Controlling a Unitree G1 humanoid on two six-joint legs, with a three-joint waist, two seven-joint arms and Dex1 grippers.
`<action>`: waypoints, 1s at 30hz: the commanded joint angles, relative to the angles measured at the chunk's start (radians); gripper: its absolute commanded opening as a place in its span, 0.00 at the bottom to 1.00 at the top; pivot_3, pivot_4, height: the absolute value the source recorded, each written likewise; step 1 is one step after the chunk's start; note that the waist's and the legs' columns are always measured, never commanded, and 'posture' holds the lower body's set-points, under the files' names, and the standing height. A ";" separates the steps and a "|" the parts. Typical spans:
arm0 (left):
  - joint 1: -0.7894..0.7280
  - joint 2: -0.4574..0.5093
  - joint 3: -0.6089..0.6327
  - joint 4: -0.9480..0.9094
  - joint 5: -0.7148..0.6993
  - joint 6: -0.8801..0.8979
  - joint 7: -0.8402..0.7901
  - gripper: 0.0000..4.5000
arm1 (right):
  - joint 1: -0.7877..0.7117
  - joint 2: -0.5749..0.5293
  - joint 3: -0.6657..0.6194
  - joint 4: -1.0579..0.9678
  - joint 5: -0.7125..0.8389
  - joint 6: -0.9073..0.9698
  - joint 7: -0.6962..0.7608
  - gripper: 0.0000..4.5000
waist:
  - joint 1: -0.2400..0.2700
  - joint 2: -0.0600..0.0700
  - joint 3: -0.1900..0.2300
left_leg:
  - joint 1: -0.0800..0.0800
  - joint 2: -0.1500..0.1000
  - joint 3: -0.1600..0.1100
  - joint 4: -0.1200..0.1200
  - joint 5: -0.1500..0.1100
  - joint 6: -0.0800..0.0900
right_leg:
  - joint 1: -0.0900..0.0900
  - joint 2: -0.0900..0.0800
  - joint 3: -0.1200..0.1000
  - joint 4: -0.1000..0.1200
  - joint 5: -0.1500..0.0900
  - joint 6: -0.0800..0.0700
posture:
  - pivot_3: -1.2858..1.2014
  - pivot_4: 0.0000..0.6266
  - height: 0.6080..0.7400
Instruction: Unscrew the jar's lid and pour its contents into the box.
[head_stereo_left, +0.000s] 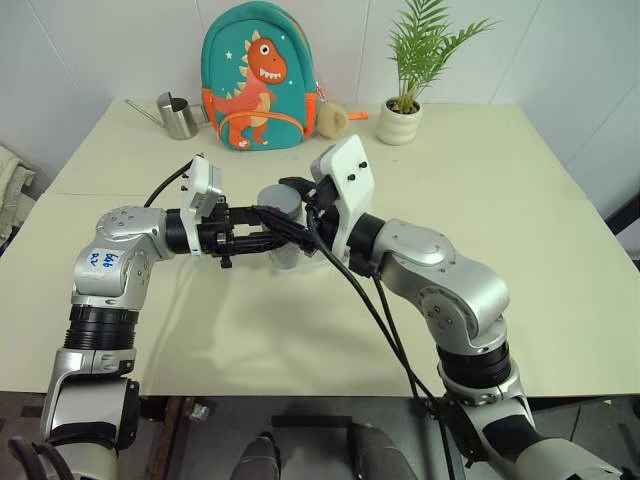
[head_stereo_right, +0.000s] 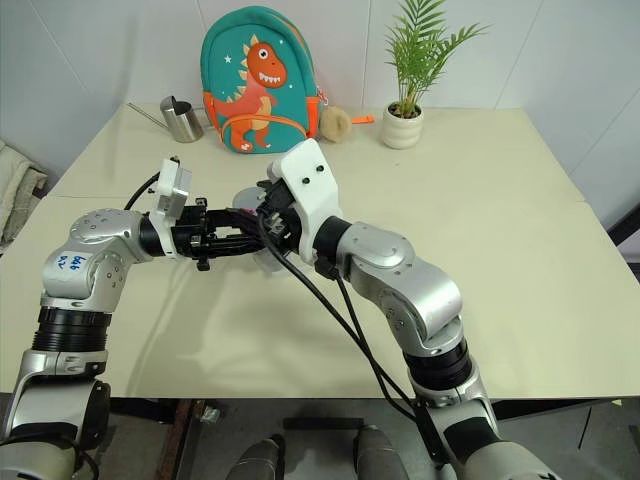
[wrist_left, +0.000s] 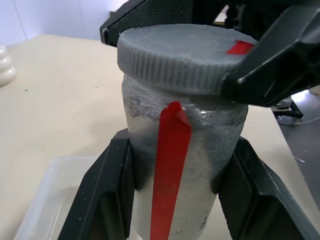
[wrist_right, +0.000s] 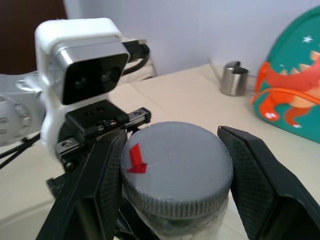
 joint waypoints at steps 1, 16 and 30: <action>-0.020 0.006 0.005 0.053 0.006 -0.039 -0.017 0.41 | -0.052 -0.002 0.001 -0.055 0.129 -0.024 0.160 0.57 | -0.001 0.000 0.000 | 0.000 0.000 0.000 0.000 0.000 0.000 | 0.000 0.000 0.000 0.000 0.000 0.000 | 0.52 0.24 1.00; -0.088 -0.013 -0.008 0.212 -0.016 -0.161 -0.192 0.41 | -0.091 -0.061 -0.033 -0.014 0.257 -0.027 0.464 0.57 | -0.001 0.000 0.000 | 0.000 0.000 0.000 0.000 0.000 0.000 | 0.000 0.000 0.000 0.000 0.000 0.000 | 0.52 0.24 1.00; -0.088 -0.007 -0.014 0.202 -0.031 -0.164 -0.223 0.41 | -0.095 -0.065 -0.018 0.008 0.201 -0.053 0.462 0.57 | -0.001 0.000 0.000 | 0.000 0.000 0.000 0.000 0.000 0.000 | 0.000 0.000 0.000 0.000 0.000 0.000 | 0.52 0.24 1.00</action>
